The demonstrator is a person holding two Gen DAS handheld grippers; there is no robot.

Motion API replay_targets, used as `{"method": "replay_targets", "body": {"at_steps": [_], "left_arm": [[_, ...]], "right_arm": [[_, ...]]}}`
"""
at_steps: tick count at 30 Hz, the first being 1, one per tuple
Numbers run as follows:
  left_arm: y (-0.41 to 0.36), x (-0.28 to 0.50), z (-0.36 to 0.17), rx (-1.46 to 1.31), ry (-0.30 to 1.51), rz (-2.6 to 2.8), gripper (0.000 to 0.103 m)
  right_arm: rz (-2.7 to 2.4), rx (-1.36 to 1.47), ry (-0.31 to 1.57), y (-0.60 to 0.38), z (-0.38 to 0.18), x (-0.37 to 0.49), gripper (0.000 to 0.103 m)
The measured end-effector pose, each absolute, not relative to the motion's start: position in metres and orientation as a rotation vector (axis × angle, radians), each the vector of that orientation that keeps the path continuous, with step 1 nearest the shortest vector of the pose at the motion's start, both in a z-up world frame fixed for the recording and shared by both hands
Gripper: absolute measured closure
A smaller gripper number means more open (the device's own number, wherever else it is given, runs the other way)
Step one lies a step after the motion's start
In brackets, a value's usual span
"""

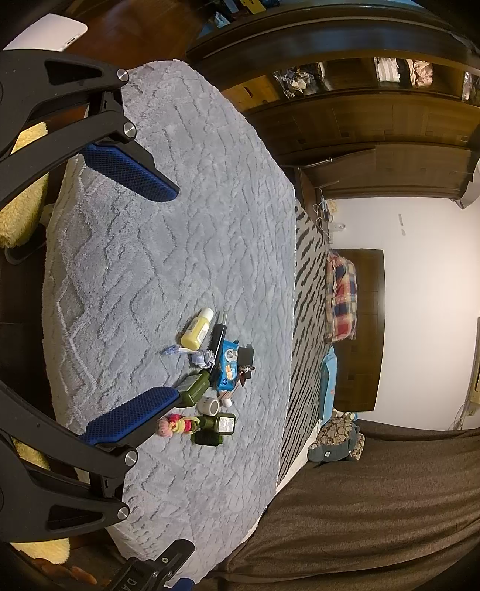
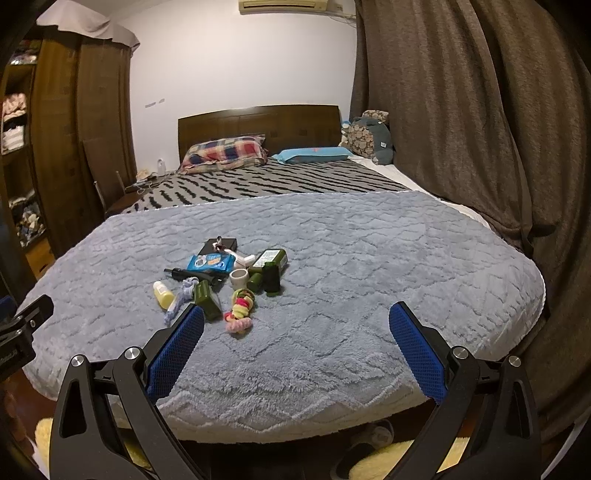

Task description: Collect trash

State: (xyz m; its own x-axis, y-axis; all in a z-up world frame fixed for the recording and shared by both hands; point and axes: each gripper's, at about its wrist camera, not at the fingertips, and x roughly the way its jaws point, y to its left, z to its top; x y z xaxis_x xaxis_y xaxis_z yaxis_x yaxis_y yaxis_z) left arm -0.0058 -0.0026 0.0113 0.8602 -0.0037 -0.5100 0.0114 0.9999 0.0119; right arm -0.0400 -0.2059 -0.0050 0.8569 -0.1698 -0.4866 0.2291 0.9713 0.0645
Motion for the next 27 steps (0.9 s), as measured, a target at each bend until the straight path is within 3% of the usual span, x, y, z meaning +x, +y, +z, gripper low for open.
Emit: {"method": "replay_targets", "body": {"at_steps": [27], "left_arm": [[0.0052,-0.0133,0.0044,0.006,0.531,-0.004,0.008]], "right_arm": [[-0.212,0.141,0.492,-0.2070,-0.0051,-0.0446,0.003]]}}
